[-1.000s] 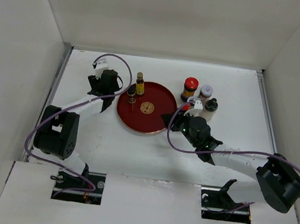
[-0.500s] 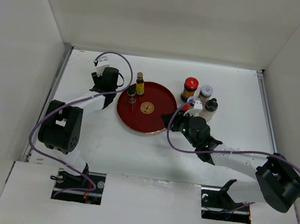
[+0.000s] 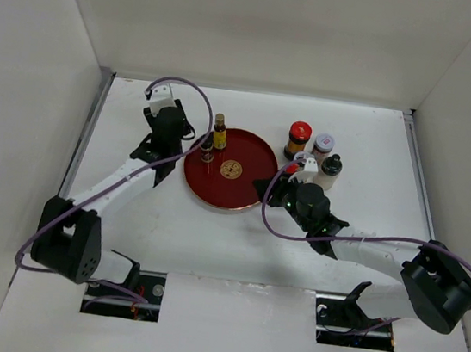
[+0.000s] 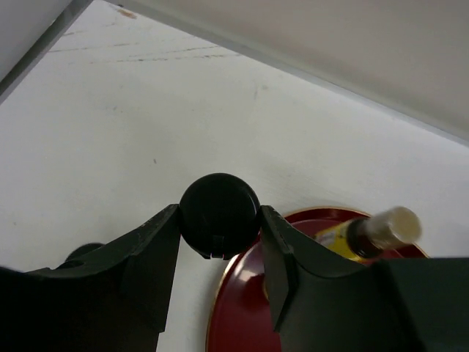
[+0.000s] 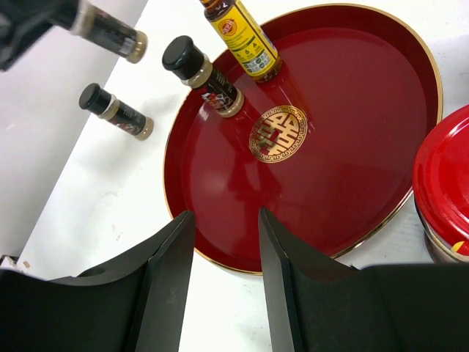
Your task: Organize the condiment bottles
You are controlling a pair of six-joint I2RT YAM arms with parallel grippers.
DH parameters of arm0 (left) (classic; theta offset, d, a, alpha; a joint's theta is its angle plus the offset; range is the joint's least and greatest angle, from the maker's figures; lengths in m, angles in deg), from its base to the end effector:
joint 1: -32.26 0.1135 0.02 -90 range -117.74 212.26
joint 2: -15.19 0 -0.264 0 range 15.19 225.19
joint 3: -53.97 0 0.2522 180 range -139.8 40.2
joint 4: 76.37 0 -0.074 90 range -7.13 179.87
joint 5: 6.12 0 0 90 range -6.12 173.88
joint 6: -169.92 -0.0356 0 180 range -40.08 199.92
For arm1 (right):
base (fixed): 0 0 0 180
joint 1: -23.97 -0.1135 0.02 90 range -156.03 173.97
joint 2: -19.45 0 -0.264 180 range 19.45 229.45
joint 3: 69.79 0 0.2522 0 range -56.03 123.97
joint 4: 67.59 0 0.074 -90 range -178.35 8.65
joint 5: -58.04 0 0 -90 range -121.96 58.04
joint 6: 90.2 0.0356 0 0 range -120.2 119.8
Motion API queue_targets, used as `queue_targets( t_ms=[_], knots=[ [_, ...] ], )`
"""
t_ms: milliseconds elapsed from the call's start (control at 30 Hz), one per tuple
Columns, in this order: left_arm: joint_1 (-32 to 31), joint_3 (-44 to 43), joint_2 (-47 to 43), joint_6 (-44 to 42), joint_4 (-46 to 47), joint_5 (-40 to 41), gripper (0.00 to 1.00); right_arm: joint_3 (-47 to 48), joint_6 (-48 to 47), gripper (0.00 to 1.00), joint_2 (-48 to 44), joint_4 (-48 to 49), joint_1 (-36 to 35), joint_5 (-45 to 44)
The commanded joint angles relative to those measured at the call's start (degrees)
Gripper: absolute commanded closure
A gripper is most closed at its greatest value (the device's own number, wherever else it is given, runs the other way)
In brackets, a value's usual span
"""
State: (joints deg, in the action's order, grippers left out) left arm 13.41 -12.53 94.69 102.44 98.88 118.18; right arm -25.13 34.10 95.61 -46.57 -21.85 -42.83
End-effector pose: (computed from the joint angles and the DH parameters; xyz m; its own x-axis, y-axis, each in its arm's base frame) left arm 0.3056 -0.0831 0.2848 -0.1742 -0.2749 -0.9456 -0.3331 0.9201 -0.2061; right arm 0.1993 0.1954 0.2182 -0.4288 0.3529 -0.8316 -0.4036 0.7488 0.5258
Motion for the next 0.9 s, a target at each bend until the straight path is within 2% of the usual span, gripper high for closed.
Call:
queue_targets(
  t_ms=[0,267,700,867],
  knots=[
    [-2.4,3.5,-4.5,0.8,0.0,0.9,0.71,0.9,0.1,0.54,-0.5,3.0,-0.4,0.3],
    [-9.7,7.7,-6.2,4.1,-3.1,0.6,0.71,1.1,-0.1,0.54,-0.4,2.7,-0.4,0.2],
    [-13.1,8.6,2.0,7.0,-1.1,1.4,0.70,1.0,-0.5,0.54,-0.9,2.7,-0.4,-0.1],
    [-13.9,9.2,2.9,8.2,-0.7,1.8,0.59,1.0,-0.1,0.54,-0.5,2.7,-0.4,0.2]
  ],
)
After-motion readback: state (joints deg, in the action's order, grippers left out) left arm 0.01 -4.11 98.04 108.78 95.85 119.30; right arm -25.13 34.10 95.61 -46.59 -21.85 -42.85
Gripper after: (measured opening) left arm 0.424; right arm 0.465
